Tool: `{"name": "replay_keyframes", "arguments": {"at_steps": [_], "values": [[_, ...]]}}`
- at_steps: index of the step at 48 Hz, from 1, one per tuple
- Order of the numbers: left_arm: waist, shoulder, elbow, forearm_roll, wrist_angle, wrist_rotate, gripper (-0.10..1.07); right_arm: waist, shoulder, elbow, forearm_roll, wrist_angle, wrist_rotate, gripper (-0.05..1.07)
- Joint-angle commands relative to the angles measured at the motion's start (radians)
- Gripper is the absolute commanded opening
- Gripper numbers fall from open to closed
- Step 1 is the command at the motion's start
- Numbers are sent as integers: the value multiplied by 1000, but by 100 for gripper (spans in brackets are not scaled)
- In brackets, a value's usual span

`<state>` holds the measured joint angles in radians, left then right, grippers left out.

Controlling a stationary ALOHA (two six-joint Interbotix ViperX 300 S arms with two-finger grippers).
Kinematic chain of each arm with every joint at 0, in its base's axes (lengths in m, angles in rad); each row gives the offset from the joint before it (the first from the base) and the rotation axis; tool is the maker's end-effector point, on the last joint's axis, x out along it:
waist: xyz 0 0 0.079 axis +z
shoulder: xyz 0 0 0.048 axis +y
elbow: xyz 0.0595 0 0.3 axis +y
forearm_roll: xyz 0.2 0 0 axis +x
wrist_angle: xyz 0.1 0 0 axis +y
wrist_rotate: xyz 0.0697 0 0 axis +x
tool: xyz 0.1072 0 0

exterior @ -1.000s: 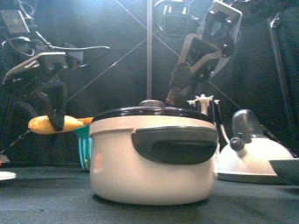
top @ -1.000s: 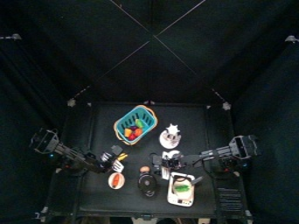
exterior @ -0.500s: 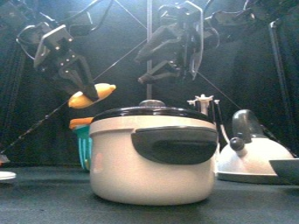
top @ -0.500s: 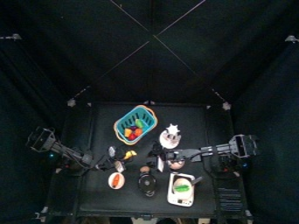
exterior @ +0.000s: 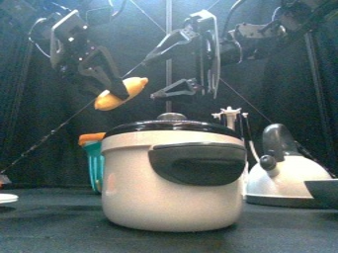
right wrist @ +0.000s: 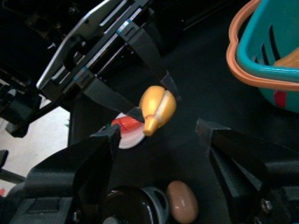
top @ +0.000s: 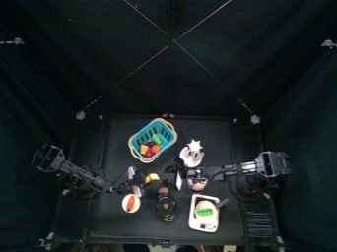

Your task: Hand over banana to other hand

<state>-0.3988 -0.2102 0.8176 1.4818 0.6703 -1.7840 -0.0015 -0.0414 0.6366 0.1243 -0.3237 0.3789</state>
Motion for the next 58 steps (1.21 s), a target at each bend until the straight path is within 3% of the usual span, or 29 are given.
{"name": "replay_keyframes", "arguments": {"at_steps": [1,28,46,58], "values": [[0,8,-38,11,9,-3,78,-3,0,-25,3,-14,2,101],[5,77,-95,34,49,-3,78,-2,51,-60,-5,-17,-8,97],[5,81,-95,40,54,-6,78,-9,52,-60,-15,-41,-2,65],[5,81,-94,37,52,-9,85,-9,55,-54,-17,-41,-2,58]]}}
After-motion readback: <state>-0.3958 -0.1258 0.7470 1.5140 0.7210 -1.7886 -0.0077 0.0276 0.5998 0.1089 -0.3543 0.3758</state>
